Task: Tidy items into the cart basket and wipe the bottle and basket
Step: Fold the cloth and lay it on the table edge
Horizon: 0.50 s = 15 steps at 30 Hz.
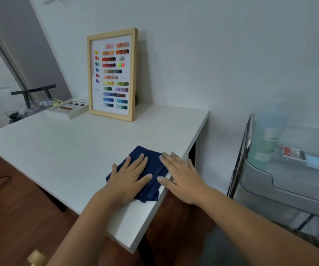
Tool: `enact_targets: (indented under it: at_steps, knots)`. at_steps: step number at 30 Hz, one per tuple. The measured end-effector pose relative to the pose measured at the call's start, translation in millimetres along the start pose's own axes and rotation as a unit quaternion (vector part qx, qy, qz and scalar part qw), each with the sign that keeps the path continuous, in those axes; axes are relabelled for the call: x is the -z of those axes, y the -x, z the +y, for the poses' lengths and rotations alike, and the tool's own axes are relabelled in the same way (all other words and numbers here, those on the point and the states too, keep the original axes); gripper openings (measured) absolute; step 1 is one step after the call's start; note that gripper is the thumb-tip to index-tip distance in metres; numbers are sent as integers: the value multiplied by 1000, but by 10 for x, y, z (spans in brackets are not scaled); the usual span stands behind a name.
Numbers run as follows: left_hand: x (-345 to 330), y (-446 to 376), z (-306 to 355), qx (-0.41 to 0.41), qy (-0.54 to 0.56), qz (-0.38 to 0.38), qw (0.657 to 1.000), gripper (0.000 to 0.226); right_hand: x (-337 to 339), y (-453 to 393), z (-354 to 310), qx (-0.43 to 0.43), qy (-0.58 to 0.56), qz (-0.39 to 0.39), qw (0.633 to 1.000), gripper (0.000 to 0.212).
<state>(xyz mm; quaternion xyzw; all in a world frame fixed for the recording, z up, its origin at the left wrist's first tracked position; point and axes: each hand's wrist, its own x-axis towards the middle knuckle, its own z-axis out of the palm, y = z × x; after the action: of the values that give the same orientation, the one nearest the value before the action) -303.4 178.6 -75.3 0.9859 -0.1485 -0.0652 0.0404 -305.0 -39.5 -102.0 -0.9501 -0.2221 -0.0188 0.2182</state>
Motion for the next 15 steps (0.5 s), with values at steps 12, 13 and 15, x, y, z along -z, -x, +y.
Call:
enact_targets:
  at_steps: [12, 13, 15]
  knots:
    - [612, -90, 284, -35, 121, 112, 986, 75, 735, 147, 370, 30, -139, 148, 979, 65]
    - [751, -130, 361, -62, 137, 139, 979, 73, 953, 186, 522, 3, -158, 210, 965, 66]
    - [1004, -235, 555, -116, 162, 180, 963, 70, 1368, 301, 870, -56, -171, 322, 929, 65]
